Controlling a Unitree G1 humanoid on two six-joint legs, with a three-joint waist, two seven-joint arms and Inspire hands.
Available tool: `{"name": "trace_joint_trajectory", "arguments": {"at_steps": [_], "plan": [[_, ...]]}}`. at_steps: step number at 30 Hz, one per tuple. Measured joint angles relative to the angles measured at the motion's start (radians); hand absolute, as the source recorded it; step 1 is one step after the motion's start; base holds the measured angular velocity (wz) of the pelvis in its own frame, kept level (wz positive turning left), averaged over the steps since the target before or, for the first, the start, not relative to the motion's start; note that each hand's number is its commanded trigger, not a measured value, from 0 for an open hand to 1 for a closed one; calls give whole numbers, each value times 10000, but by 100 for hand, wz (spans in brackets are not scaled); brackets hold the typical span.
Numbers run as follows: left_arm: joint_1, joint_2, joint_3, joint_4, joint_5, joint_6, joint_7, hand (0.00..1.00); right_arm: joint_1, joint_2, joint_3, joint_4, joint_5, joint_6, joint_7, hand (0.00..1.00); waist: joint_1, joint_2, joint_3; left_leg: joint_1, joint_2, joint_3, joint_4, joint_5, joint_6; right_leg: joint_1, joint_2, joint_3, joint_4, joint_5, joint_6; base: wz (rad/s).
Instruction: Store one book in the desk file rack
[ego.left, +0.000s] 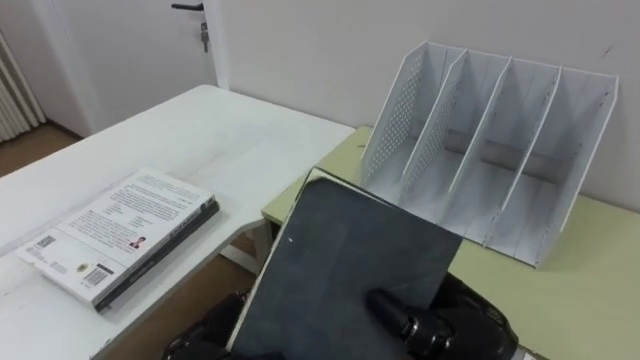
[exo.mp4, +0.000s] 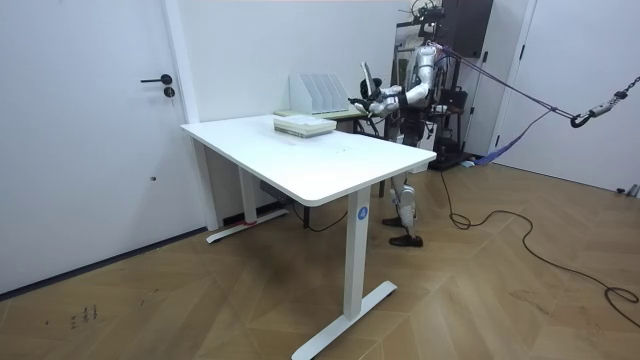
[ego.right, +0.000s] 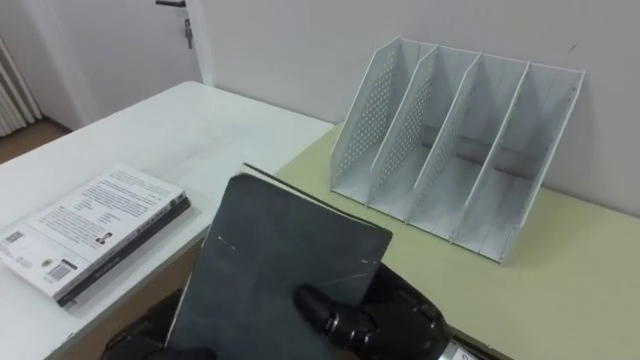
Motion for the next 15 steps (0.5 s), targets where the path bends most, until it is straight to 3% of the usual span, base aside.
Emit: {"name": "trace_joint_trajectory", "arguments": {"at_steps": [4,10,15], "plan": [[100,-128,-150,842,325,-5,68,0,-17,7,-33,8,-32,3,-131,100,-24,-17,-12,13,-15,2,-62,-3,2,-11,-2,12,39,0,4,0],[757,-194,-320,976,1246,-5,140,0,-38,39,-398,-10,-343,14,-457,100,-61,20,-29,-30,-2,0,-97,-3,0,-19,14,-14,48,-7,-4,0],[893,-399,-345,1704,1924,-64,170,0,-87,110,-592,-27,-424,11,-746,100,-44,-17,-40,38,-12,3,-109,-2,-1,-4,17,23,49,-6,-3,0]]}}
